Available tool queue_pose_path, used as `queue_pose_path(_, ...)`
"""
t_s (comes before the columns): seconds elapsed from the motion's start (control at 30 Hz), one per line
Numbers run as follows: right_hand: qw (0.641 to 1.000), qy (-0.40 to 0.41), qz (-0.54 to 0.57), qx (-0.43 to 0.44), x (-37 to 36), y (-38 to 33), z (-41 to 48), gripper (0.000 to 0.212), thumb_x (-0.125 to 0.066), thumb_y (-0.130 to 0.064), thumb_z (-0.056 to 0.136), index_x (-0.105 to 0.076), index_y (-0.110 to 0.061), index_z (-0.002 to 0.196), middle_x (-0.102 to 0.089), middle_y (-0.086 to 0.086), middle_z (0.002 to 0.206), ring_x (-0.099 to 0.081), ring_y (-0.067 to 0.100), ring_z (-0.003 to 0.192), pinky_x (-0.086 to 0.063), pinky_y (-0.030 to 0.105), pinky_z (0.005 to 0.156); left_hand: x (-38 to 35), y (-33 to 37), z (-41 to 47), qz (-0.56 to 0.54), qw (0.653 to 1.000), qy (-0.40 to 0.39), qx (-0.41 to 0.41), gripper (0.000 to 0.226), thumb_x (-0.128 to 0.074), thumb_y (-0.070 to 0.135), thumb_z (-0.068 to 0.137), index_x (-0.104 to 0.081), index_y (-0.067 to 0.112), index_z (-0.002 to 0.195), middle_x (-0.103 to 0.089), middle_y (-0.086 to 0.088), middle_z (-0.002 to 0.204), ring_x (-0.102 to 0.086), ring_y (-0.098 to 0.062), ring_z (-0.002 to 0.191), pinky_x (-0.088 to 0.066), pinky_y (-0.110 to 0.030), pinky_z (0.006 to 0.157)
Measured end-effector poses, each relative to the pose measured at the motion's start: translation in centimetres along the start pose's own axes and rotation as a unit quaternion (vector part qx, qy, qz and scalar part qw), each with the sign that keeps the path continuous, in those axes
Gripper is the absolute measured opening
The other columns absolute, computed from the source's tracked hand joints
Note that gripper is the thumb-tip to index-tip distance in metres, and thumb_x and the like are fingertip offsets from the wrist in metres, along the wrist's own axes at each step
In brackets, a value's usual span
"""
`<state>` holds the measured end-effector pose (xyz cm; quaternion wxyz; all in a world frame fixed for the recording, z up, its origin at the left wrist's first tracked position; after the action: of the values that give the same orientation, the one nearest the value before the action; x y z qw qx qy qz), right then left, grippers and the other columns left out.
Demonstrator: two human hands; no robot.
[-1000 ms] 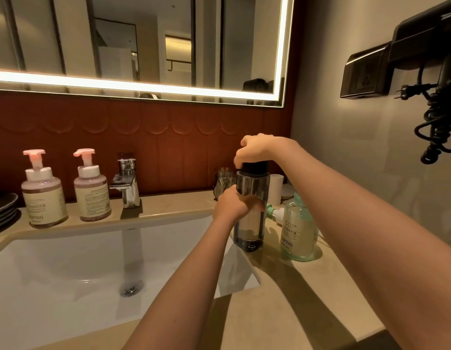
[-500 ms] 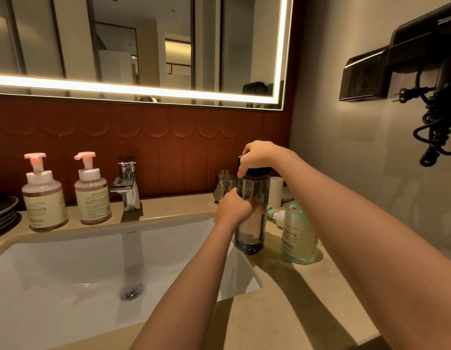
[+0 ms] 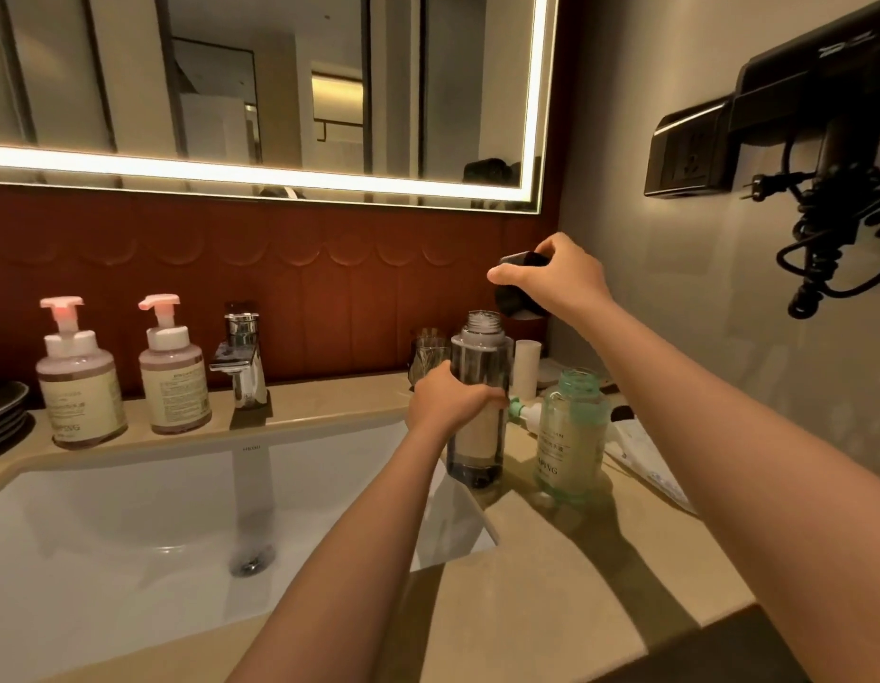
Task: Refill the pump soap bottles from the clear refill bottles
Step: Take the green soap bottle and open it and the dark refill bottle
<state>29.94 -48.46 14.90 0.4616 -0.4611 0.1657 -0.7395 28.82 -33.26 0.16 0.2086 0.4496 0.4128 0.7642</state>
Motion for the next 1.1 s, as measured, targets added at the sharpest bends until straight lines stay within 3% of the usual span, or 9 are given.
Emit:
queue_pose_path(0.13,0.994,0.064,0.056,-0.069,3.7,5.0,-2.7,0.057,-0.067,-0.046,0.079,-0.049,-0.019,0.126,-0.054,0.003,0.123,-0.051,0.018,0.105,-0.046,0.029,0.084,0.6,0.8,-1.9,0.013,1.0,0.004,-0.008,0.064,-0.078,0.05,0.055,-0.06,0.021,0.109,-0.065,0.001,0.107,-0.059,-0.021,0.101,-0.052,-0.037,0.084)
queue_pose_path(0.23,0.988,0.065,0.028,-0.139,5.7,10.0,-5.2,0.071,-0.072,-0.044,0.076,-0.044,-0.016,0.135,-0.05,0.007,0.133,-0.051,0.026,0.116,-0.047,0.037,0.093,0.4,1.6,-3.7,0.002,1.0,-0.015,-0.019,0.058,-0.08,0.046,0.056,-0.059,0.02,0.103,-0.065,0.0,0.105,-0.059,-0.021,0.099,-0.053,-0.038,0.085)
queue_pose_path(0.33,0.978,0.027,-0.003,-0.206,5.7,14.4,-8.1,0.084,-0.079,-0.038,0.069,-0.039,-0.01,0.138,-0.051,0.012,0.131,-0.055,0.03,0.113,-0.05,0.042,0.092,0.1,2.4,-5.2,-0.004,0.999,-0.043,-0.014,0.094,-0.076,0.058,0.038,-0.057,0.013,0.119,-0.064,-0.003,0.115,-0.059,-0.023,0.105,-0.053,-0.042,0.087)
queue_pose_path(0.43,0.971,0.001,-0.021,-0.236,4.7,17.3,-10.8,0.082,-0.08,-0.033,0.07,-0.041,-0.006,0.136,-0.052,0.014,0.13,-0.054,0.029,0.113,-0.048,0.042,0.094,-0.5,2.6,-5.9,-0.019,0.998,-0.062,-0.01,0.122,-0.07,0.064,0.024,-0.047,0.012,0.132,-0.059,-0.006,0.126,-0.056,-0.025,0.112,-0.051,-0.043,0.091)
queue_pose_path(0.5,0.971,-0.009,-0.032,-0.239,3.8,18.6,-12.2,0.077,-0.079,-0.031,0.071,-0.043,-0.007,0.135,-0.052,0.013,0.132,-0.052,0.028,0.116,-0.046,0.041,0.095,-0.8,2.9,-6.6,-0.043,0.996,-0.073,-0.006,0.115,-0.076,0.056,0.038,-0.038,0.009,0.136,-0.053,-0.008,0.132,-0.052,-0.026,0.117,-0.048,-0.042,0.095)
queue_pose_path(0.6,0.971,-0.019,-0.078,-0.225,2.5,19.4,-13.5,0.076,-0.077,-0.039,0.072,-0.043,-0.012,0.135,-0.051,0.009,0.134,-0.049,0.027,0.121,-0.043,0.037,0.093,-1.4,2.7,-7.1,-0.093,0.993,-0.068,-0.011,0.086,-0.079,0.027,0.068,-0.028,0.005,0.134,-0.048,-0.011,0.131,-0.049,-0.021,0.108,-0.043,-0.033,0.09)
queue_pose_path(0.83,0.947,-0.047,-0.256,-0.19,1.5,18.1,-13.4,0.082,-0.067,-0.047,0.074,-0.031,-0.015,0.141,-0.044,0.013,0.137,-0.033,0.033,0.128,-0.033,0.039,0.1,-1.7,2.7,-7.9,-0.114,0.993,0.004,-0.034,0.101,-0.085,0.04,0.059,-0.026,0.011,0.135,-0.048,-0.01,0.134,-0.049,-0.025,0.12,-0.044,-0.04,0.099)
queue_pose_path(0.97,0.986,-0.002,-0.111,-0.12,0.5,15.1,-11.3,0.077,-0.069,-0.032,0.077,-0.031,-0.014,0.141,-0.036,0.009,0.144,-0.03,0.028,0.132,-0.033,0.042,0.106,-1.8,2.6,-8.0,-0.118,0.992,0.017,-0.051,0.098,-0.086,0.035,0.06,-0.026,0.013,0.135,-0.049,-0.009,0.133,-0.05,-0.023,0.118,-0.045,-0.036,0.096)
queue_pose_path(1.1,0.985,-0.037,0.069,-0.154,-2.1,14.6,-9.4,0.088,-0.079,-0.032,0.07,-0.03,-0.012,0.14,-0.043,0.009,0.14,-0.044,0.026,0.125,-0.044,0.04,0.098,-1.7,2.7,-8.0,-0.13,0.989,0.036,-0.055,0.092,-0.085,0.038,0.061,-0.03,0.013,0.13,-0.051,-0.007,0.129,-0.051,-0.019,0.112,-0.045,-0.029,0.087)
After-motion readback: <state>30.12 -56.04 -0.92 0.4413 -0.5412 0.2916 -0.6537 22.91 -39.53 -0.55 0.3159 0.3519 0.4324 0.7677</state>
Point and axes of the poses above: each hand's wrist, its own z-axis towards the middle knuckle, its own x-axis out of the back of the hand, y = z × x, the point moved 8 cm from there along z, towards the middle knuckle
